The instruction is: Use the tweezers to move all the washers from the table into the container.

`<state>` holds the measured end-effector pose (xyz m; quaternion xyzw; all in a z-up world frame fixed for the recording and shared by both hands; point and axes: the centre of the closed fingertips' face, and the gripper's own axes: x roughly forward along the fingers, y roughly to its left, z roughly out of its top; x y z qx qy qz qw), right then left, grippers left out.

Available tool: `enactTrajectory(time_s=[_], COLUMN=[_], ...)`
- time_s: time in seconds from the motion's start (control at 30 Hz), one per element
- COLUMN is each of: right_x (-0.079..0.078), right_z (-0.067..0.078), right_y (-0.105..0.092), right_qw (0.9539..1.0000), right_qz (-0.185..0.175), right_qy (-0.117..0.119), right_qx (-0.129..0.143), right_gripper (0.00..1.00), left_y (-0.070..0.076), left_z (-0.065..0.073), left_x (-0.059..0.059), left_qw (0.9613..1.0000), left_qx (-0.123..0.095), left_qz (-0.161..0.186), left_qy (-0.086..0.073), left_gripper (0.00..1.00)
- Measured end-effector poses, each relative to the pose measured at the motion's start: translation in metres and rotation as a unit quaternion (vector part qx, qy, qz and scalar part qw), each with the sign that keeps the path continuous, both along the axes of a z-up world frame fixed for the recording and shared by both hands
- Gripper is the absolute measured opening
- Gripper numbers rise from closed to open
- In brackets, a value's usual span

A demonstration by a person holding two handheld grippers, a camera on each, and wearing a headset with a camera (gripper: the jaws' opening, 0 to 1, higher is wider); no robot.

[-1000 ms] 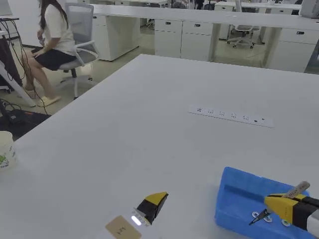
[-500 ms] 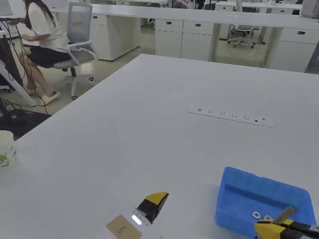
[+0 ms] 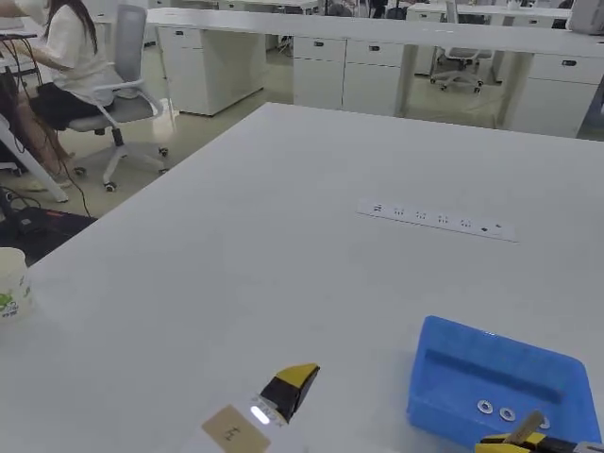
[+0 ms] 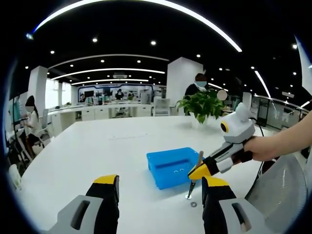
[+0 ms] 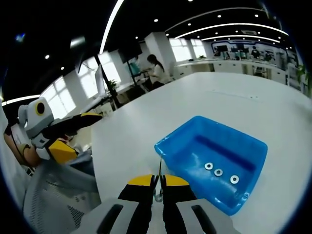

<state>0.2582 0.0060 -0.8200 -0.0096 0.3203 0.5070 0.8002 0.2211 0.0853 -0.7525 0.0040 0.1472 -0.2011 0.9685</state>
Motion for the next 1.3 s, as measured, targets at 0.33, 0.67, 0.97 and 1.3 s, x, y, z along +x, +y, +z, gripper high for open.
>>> enactTrajectory(time_s=[0.33,0.67,0.97,1.3], right_x=[-0.008,-0.026,-0.002,0.0], right_z=[-0.002,-0.008,-0.009,-0.009], right_y=[0.004,0.013,0.008,0.009], right_qw=[0.9981,0.9854,0.9985,0.9989], right_qz=[0.04,0.106,0.024,0.009], right_qy=[-0.037,-0.114,-0.048,-0.042], right_qx=[-0.028,-0.069,-0.011,-0.017], right_gripper=[0.03,0.03,0.02,0.02], left_y=[0.0,0.001,0.0,0.001], left_z=[-0.001,-0.002,-0.002,-0.004], left_x=[0.0,-0.001,-0.001,-0.001], left_qw=[1.0,1.0,1.0,1.0], left_qx=[0.001,0.005,0.006,0.007], left_qz=[0.0,0.0,-0.001,0.001], left_qy=[0.001,0.002,0.003,0.005], left_gripper=[0.69,0.68,0.68,0.68])
